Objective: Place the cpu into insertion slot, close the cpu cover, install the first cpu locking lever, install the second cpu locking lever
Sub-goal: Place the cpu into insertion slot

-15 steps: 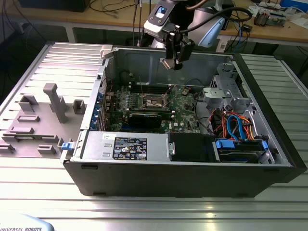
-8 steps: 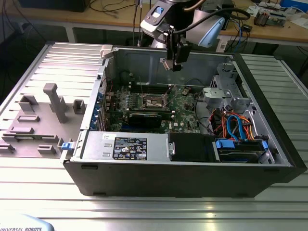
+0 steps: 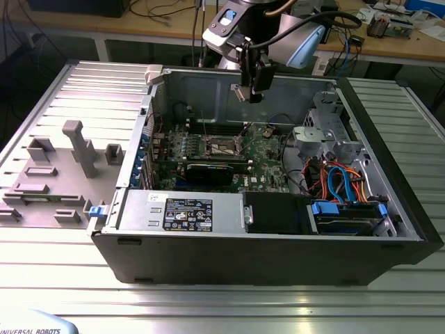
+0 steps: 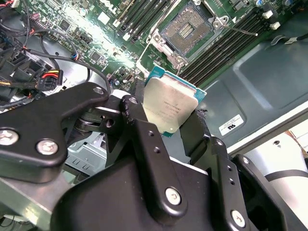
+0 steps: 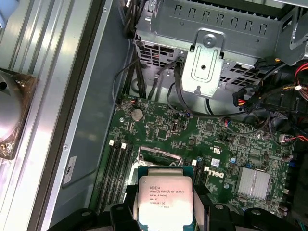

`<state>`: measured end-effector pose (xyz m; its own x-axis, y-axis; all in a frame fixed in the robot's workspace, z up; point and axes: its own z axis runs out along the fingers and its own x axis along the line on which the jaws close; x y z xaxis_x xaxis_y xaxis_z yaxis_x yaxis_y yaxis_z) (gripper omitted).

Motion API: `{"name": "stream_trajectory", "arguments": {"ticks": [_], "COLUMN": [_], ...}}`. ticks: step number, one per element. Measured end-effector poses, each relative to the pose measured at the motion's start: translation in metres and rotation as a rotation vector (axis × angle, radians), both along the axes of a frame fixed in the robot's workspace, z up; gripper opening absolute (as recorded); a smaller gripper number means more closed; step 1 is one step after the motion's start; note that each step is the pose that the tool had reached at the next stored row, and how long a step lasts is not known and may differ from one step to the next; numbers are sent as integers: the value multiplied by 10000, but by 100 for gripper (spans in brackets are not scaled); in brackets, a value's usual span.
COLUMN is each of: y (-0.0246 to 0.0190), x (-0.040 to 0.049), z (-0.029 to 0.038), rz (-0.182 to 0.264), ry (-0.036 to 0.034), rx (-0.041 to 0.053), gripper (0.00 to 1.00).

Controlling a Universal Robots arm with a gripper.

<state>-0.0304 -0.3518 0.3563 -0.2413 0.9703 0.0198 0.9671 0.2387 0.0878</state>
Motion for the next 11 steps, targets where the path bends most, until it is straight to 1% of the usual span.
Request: {"name": "stream_trajectory", "arguments": {"ticks": [4, 8, 9, 11], "y": [0, 0, 0, 0], "x": [-4, -35, -56, -71], "z": [-1, -10, -22, -50], "rz": [-1, -1, -56, -177], "ry": [0, -2, 1, 0], "rx": [0, 2, 0, 1], "gripper": [54, 54, 54, 54]}}
